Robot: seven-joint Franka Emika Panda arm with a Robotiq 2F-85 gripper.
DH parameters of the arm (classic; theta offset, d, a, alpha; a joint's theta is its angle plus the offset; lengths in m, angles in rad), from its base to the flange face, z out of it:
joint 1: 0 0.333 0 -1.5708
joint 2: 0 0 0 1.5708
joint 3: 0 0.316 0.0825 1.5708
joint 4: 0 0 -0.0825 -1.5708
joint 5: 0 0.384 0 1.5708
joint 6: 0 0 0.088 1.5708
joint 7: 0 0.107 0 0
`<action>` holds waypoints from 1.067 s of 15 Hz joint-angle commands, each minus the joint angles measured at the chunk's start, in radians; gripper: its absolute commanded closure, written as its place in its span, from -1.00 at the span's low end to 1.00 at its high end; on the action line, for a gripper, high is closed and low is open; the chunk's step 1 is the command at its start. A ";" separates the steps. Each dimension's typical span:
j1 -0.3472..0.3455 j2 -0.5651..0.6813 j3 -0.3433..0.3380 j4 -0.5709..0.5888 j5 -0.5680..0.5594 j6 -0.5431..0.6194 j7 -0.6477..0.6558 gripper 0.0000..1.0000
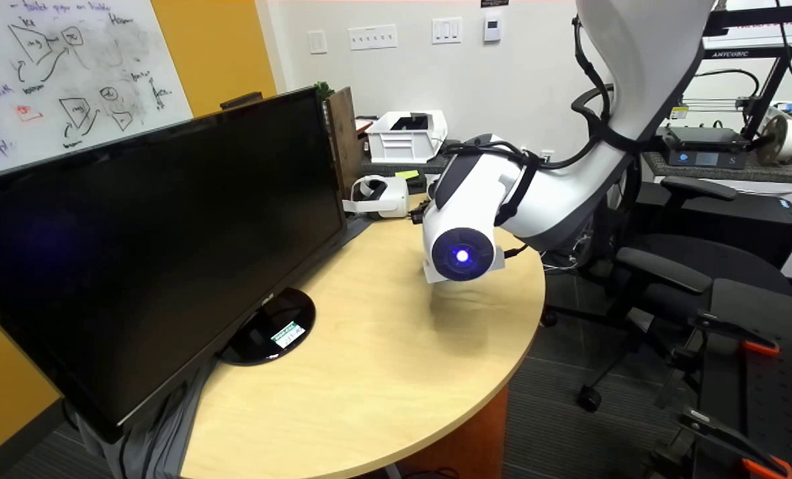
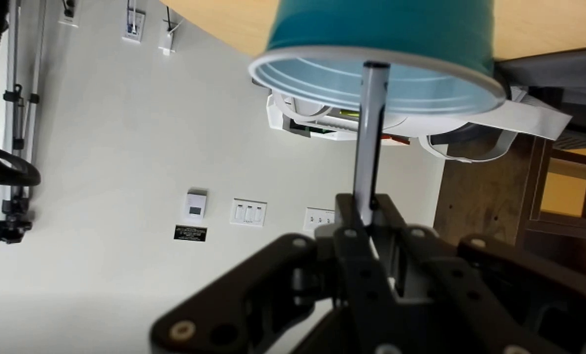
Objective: Put the marker inside the light blue cup
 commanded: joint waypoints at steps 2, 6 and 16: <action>-0.018 0.010 0.022 0.010 -0.015 -0.037 0.038 -0.02; -0.021 0.008 0.022 0.011 -0.014 -0.034 0.035 -0.63; -0.017 -0.042 0.037 -0.030 -0.004 -0.030 0.026 -1.00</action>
